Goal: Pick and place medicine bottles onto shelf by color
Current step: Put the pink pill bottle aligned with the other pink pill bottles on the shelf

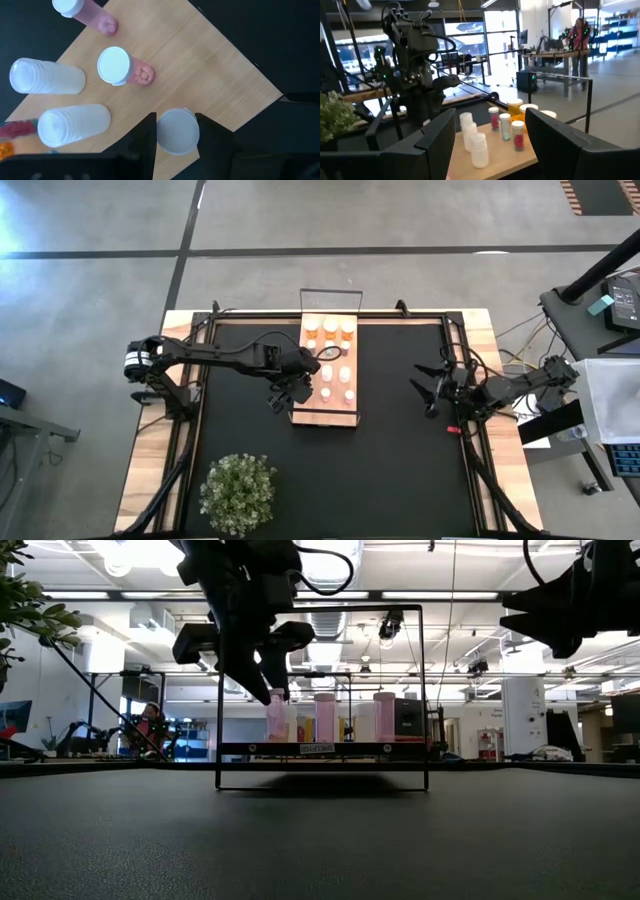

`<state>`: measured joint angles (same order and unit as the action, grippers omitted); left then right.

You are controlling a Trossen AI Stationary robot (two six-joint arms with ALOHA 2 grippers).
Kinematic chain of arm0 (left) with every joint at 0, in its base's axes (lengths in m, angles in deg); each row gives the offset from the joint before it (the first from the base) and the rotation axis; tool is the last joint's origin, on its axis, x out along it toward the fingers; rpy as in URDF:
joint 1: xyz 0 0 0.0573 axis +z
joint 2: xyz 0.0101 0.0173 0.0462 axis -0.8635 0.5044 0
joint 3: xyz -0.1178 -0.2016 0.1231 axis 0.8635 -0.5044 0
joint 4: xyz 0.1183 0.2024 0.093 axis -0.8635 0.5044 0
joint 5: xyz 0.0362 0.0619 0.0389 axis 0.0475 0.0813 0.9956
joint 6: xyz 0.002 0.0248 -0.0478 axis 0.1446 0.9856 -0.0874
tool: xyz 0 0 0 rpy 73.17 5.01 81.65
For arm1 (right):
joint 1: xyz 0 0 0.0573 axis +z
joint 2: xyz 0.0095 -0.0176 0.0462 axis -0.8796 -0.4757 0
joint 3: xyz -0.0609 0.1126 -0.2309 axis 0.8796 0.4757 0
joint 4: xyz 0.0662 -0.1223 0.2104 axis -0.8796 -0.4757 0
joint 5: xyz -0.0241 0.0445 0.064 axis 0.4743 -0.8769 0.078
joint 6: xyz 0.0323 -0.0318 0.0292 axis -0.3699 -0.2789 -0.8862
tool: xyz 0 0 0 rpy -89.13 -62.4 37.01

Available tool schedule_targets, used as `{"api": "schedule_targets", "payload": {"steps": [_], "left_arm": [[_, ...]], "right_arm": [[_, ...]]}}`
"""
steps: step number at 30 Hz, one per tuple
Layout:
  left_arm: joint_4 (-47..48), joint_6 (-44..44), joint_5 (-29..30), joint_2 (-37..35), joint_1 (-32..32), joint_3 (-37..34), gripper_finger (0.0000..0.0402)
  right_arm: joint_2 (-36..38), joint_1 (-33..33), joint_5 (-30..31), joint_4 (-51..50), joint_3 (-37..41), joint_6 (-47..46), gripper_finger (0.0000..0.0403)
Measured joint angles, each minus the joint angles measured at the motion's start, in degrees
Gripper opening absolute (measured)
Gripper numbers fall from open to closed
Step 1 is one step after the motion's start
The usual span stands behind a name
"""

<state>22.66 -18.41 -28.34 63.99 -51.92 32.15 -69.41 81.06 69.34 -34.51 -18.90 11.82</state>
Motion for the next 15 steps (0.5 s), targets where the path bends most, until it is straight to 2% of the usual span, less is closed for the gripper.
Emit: {"api": "schedule_targets", "payload": {"steps": [5,15], "left_arm": [[-0.26,-4.13,-0.07,0.0,-0.02,0.0,0.01],[-0.48,-4.74,-0.05,0.0,-0.04,0.0,0.01]], "right_arm": [[0.0,0.0,-0.01,0.0,0.02,0.84,0.0228],[0.0,0.0,0.0,0.0,0.04,-1.25,0.0228]]}}
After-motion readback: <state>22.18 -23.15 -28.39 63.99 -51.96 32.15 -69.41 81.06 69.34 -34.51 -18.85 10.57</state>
